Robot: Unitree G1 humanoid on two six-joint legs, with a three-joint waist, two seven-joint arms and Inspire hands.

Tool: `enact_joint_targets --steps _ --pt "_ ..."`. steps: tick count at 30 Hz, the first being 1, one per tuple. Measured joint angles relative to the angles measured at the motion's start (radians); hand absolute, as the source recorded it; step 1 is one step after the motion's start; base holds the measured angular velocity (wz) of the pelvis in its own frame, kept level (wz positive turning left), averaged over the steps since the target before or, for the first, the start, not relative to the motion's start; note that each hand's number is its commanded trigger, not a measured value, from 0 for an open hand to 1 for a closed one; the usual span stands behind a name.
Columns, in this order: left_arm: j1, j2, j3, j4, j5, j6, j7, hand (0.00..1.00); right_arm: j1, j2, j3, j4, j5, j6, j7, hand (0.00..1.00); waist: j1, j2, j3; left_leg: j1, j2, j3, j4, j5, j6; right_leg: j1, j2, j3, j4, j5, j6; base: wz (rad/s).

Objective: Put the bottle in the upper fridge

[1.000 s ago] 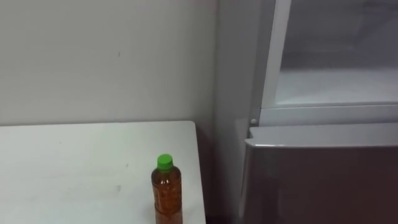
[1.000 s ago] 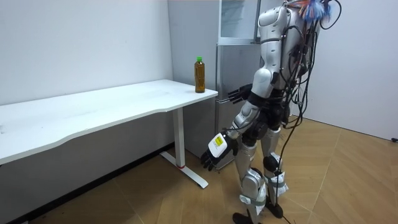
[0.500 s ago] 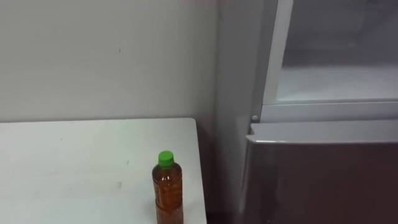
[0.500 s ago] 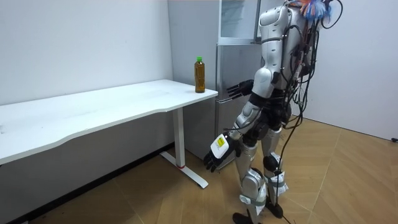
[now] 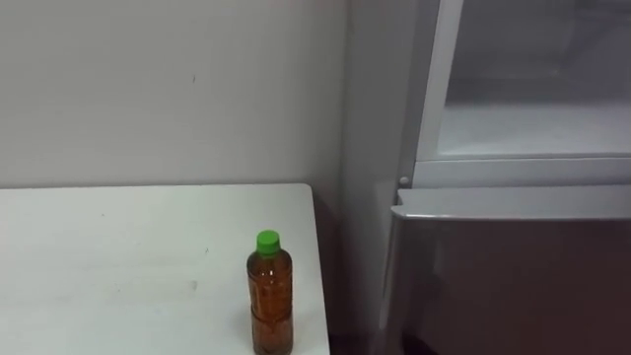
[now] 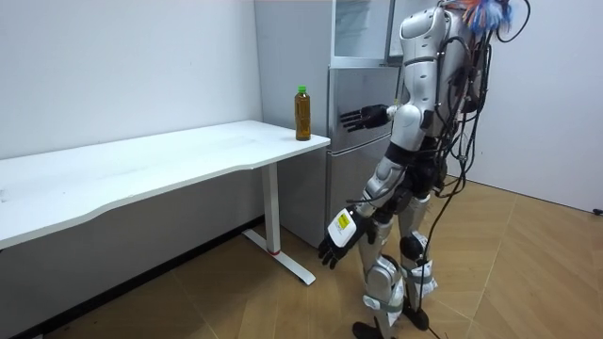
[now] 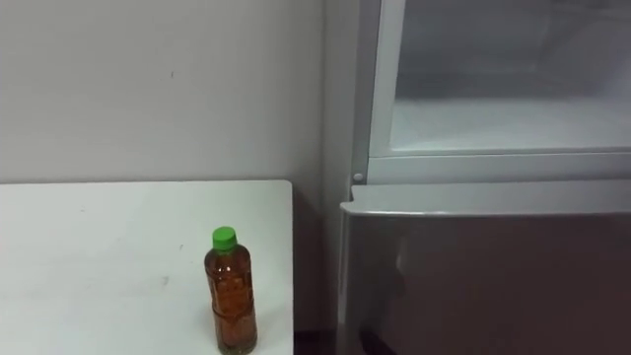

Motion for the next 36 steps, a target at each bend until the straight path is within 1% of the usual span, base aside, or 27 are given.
enact_joint_targets --steps 1,3,7,10,13,14,15,16,17,18,19,20,22,24,28,36 --pt "-0.001 0.001 0.0 -0.001 0.0 0.003 -0.001 0.0 0.0 -0.007 0.0 -0.003 0.004 0.0 0.003 0.0 0.009 -0.003 0.0001 -0.001 0.0 0.001 0.0 0.0 0.0 -0.004 0.0 0.003 0.0 0.0 0.0 0.0" --pt "-0.006 0.003 0.0 -0.001 0.0 0.007 -0.001 0.0 -0.003 -0.018 -0.001 -0.003 0.007 0.0 0.009 0.0 0.013 -0.008 0.0005 -0.002 0.0 0.002 0.0 0.001 0.0 -0.012 0.0 0.005 -0.001 0.0 0.0 -0.02" --pt "-0.001 0.009 0.0 -0.002 0.0 0.014 -0.02 0.0 -0.007 -0.019 -0.016 -0.005 0.089 0.0 0.039 0.0 0.014 -0.011 -0.0003 -0.003 0.0 0.004 0.0 0.002 0.0 -0.012 0.0 0.008 0.011 0.0 -0.001 -0.01" --pt "-0.006 0.017 0.003 -0.003 0.001 0.005 -0.026 0.0 -0.01 -0.029 -0.03 -0.047 0.113 0.03 0.057 0.0 0.014 -0.013 0.0 -0.004 0.0 0.004 0.0 0.003 0.001 -0.012 -0.001 0.006 0.013 -0.001 -0.001 0.0" --pt "-0.011 0.031 0.004 -0.003 0.003 -0.004 -0.042 0.0 -0.015 -0.031 -0.034 -0.078 0.171 0.034 0.076 0.0 0.019 -0.015 0.0001 -0.003 0.002 0.004 0.0 0.003 0.0 -0.011 0.0 0.005 0.011 0.0 -0.002 0.0" --pt "-0.015 0.036 0.004 -0.003 0.003 -0.005 -0.042 0.0 -0.03 -0.037 -0.034 -0.083 0.209 0.034 0.09 0.0 0.019 -0.015 0.0002 -0.003 0.003 0.006 0.0 0.004 -0.001 -0.012 0.001 0.007 0.01 0.0 -0.002 -0.03" --pt "-0.016 0.037 0.004 -0.003 0.003 -0.005 -0.042 0.0 -0.045 -0.033 -0.035 -0.09 0.23 0.033 0.095 0.0 0.019 -0.014 0.0003 -0.003 0.004 0.007 0.0 0.004 -0.001 -0.012 0.002 0.008 0.01 0.001 -0.003 -0.04" --pt "-0.02 0.038 0.003 -0.003 0.003 -0.005 -0.042 0.0 -0.089 -0.023 -0.037 -0.116 0.282 0.026 0.1 0.0 0.021 -0.014 0.0004 -0.003 0.005 0.008 0.0 0.004 -0.002 -0.014 0.002 0.008 0.008 0.001 -0.004 0.0" --pt "-0.022 0.039 0.002 -0.003 0.003 -0.005 -0.042 0.0 -0.145 -0.013 -0.038 -0.142 0.37 -0.004 0.108 0.0 0.025 -0.014 0.0003 -0.002 0.005 0.007 0.0 0.004 -0.002 -0.016 0.002 0.005 0.002 0.001 -0.005 0.03" --pt "-0.022 0.039 0.001 -0.003 0.004 -0.005 -0.042 0.0 -0.17 -0.01 -0.038 -0.154 0.407 -0.02 0.113 0.0 0.026 -0.013 -0.0004 -0.001 0.005 0.005 0.0 0.004 -0.002 -0.014 0.003 0.001 -0.004 0.001 -0.005 0.14" --pt "-0.022 0.039 0.001 -0.003 0.006 -0.005 -0.042 0.0 -0.218 -0.002 -0.038 -0.178 0.478 -0.061 0.127 0.0 0.028 -0.015 -0.0061 -0.001 0.005 -0.003 0.0 0.005 -0.003 -0.009 0.005 -0.004 -0.012 0.002 -0.006 0.16" --pt "-0.022 0.041 0.001 -0.003 0.006 -0.004 -0.041 0.0 -0.255 0.006 -0.037 -0.198 0.54 -0.093 0.142 0.0 0.037 -0.022 -0.0101 -0.001 0.005 -0.005 0.001 0.005 -0.004 -0.005 0.006 -0.008 -0.018 0.002 -0.006 0.18" --pt "-0.022 0.041 0.0 -0.002 0.007 -0.001 -0.041 0.0 -0.287 0.024 -0.031 -0.217 0.613 -0.122 0.172 0.0 0.038 -0.029 -0.0104 -0.001 0.006 -0.013 0.004 0.005 -0.005 0.012 0.007 -0.027 -0.033 0.009 -0.007 0.2" --pt "-0.016 0.041 -0.007 -0.001 0.006 0.007 -0.042 0.0 -0.288 0.025 -0.022 -0.229 0.671 -0.126 0.202 0.0 0.042 -0.029 -0.0099 0.002 0.004 -0.02 0.003 0.004 -0.005 0.024 0.007 -0.038 -0.043 0.012 -0.005 0.16" --pt "-0.017 0.041 -0.006 0.0 0.006 0.023 -0.042 0.0 -0.287 0.024 -0.014 -0.229 0.686 -0.126 0.216 0.0 0.049 -0.026 -0.008 -0.001 0.003 -0.027 -0.001 0.004 -0.005 0.025 0.006 -0.042 -0.04 0.012 -0.005 0.01" --pt "-0.025 0.041 -0.006 -0.001 0.006 0.036 -0.059 0.0 -0.281 0.025 0.006 -0.226 0.699 -0.126 0.237 0.0 0.06 -0.022 -0.0087 -0.001 0.004 -0.03 -0.001 0.0 -0.005 0.033 0.007 -0.041 -0.039 0.012 -0.005 0.0"
